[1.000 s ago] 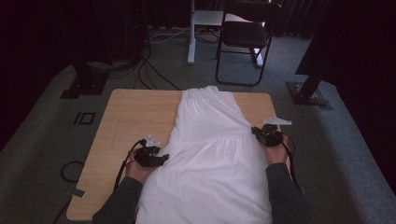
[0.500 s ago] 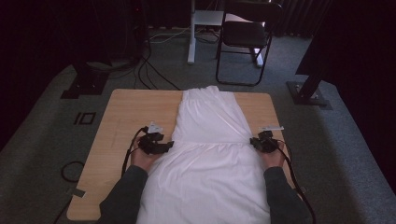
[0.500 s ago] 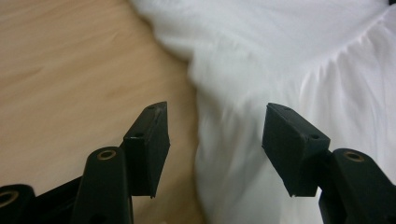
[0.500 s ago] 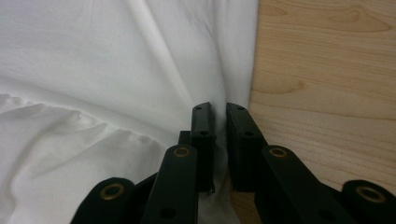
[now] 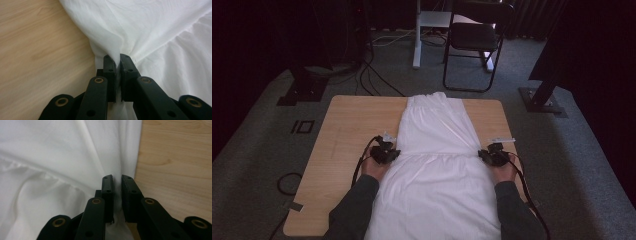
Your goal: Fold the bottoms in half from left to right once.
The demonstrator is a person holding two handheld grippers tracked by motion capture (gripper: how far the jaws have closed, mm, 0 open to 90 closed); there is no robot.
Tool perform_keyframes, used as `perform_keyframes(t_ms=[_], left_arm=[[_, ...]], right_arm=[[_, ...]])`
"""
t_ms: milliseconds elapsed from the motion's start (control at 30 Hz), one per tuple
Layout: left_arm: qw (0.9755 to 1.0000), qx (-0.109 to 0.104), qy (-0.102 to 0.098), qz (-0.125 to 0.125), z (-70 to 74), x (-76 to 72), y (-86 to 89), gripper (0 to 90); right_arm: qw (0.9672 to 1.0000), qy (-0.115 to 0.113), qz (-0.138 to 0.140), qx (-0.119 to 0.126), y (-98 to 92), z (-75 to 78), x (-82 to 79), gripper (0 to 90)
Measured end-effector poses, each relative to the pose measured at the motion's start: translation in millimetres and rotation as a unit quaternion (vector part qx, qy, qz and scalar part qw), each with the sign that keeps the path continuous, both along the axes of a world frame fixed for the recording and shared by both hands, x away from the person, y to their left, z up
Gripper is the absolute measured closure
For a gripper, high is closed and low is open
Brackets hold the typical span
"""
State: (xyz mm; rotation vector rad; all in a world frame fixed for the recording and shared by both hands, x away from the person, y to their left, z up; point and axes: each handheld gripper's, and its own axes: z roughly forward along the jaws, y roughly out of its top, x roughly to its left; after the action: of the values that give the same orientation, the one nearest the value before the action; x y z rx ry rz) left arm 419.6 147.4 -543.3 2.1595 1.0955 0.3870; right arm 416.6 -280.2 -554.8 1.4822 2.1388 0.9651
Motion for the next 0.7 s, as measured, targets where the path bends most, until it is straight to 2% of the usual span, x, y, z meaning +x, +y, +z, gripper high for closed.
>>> perform_keyframes(t_ms=[67, 133, 200, 300, 333, 367, 400, 500, 533, 600, 633, 700], left_arm=[[0.9999, -0.015, 0.000, 0.008, -2.1, -8.9, 9.1, 85.4], [0.9996, -0.026, 0.000, 0.010, -4.1, -24.1, 19.1, 85.4], [0.9997, -0.024, -0.002, 0.006, -4.4, -35.1, 22.1, 85.4], [0.9998, -0.021, -0.002, -0.002, -5.0, -62.0, 28.0, 85.4], [0.9997, -0.024, -0.001, -0.004, -5.4, -68.3, 30.2, 85.4], [0.9994, -0.034, 0.003, -0.008, -6.7, -81.4, 34.8, 85.3], [0.9993, -0.036, 0.004, -0.009, -7.2, -85.7, 36.3, 85.2], [0.9991, -0.034, 0.008, -0.022, -7.4, -107.5, 42.3, 85.0], [0.9991, -0.032, 0.007, -0.026, -7.4, -111.2, 42.7, 84.8], [0.9993, -0.022, -0.001, -0.031, -7.4, -114.8, 40.9, 84.2], [0.9993, -0.020, -0.003, -0.032, -7.7, -114.3, 39.9, 83.9], [0.9993, -0.023, -0.001, -0.030, -7.9, -112.5, 39.3, 82.9]], right_arm=[[0.9999, -0.010, 0.011, -0.006, 2.8, -1.5, -9.8, 80.8], [0.9997, -0.012, 0.023, -0.003, 5.3, -2.3, -22.9, 80.9], [0.9994, -0.013, 0.031, 0.000, 7.5, -3.3, -34.2, 81.3], [0.9990, -0.011, 0.044, -0.002, 12.6, -3.4, -55.4, 82.1], [0.9988, -0.010, 0.049, -0.002, 14.2, -3.5, -65.7, 82.5], [0.9987, -0.009, 0.051, 0.000, 14.7, -3.9, -72.1, 82.5], [0.9984, -0.009, 0.056, 0.006, 14.3, -4.8, -84.5, 82.6], [0.9979, -0.002, 0.059, 0.027, 11.2, -6.3, -104.4, 83.2], [0.9974, 0.004, 0.062, 0.035, 9.7, -6.7, -112.9, 83.4], [0.9972, 0.012, 0.066, 0.033, 9.5, -5.5, -121.6, 81.6], [0.9970, 0.014, 0.069, 0.032, 10.1, -4.2, -122.7, 78.5], [0.9967, 0.001, 0.074, 0.033, 10.5, 1.5, -119.9, 66.5]])
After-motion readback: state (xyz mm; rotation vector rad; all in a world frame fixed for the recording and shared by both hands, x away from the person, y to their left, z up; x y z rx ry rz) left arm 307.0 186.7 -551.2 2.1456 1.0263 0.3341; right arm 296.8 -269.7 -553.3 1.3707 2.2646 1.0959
